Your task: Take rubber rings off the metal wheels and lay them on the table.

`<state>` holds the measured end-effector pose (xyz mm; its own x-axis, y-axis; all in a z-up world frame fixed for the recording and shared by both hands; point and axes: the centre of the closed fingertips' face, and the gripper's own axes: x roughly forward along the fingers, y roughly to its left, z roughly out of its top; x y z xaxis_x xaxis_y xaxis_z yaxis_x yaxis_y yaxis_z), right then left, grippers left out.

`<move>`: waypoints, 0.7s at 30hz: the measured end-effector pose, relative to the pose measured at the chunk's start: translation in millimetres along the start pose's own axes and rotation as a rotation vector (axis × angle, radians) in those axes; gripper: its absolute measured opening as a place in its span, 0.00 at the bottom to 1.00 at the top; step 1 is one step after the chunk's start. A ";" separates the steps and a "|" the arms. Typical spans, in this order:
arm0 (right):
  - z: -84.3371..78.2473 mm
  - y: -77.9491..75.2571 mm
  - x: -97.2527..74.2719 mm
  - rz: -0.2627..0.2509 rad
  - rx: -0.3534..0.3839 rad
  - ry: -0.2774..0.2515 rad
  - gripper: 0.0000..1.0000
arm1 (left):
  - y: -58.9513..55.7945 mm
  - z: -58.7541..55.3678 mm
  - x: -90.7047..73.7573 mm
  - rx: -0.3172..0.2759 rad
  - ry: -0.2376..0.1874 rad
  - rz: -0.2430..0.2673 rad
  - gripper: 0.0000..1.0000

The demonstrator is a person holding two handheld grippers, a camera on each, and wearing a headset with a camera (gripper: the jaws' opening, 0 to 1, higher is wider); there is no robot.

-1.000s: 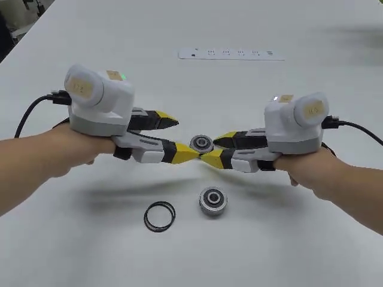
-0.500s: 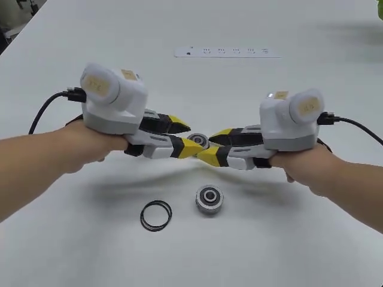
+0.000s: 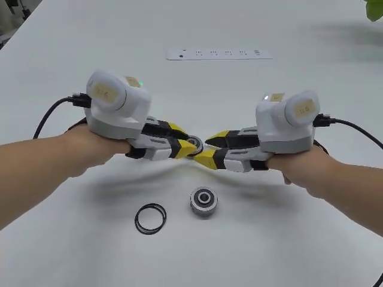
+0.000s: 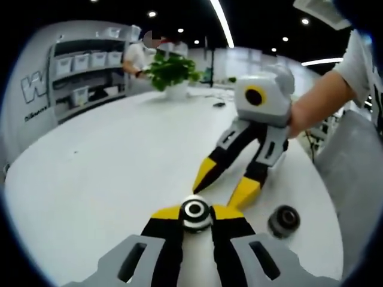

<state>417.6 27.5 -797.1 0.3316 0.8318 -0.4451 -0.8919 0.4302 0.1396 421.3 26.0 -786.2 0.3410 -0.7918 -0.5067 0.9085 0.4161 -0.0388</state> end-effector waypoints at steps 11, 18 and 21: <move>1.4 -1.0 7.6 -0.014 0.015 -0.004 0.26 | 3.5 -1.8 1.1 0.017 0.015 0.056 0.14; 1.8 1.3 11.7 -0.022 0.044 -0.003 0.26 | 3.5 -2.0 0.2 -0.005 0.014 0.076 0.13; 1.6 1.7 11.3 -0.024 0.049 -0.001 0.25 | 3.3 -2.1 -0.2 -0.013 0.010 0.083 0.13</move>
<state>420.4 38.2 -800.5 0.3532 0.8215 -0.4476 -0.8677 0.4666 0.1717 423.8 28.5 -788.0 0.4124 -0.7497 -0.5176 0.8740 0.4859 -0.0075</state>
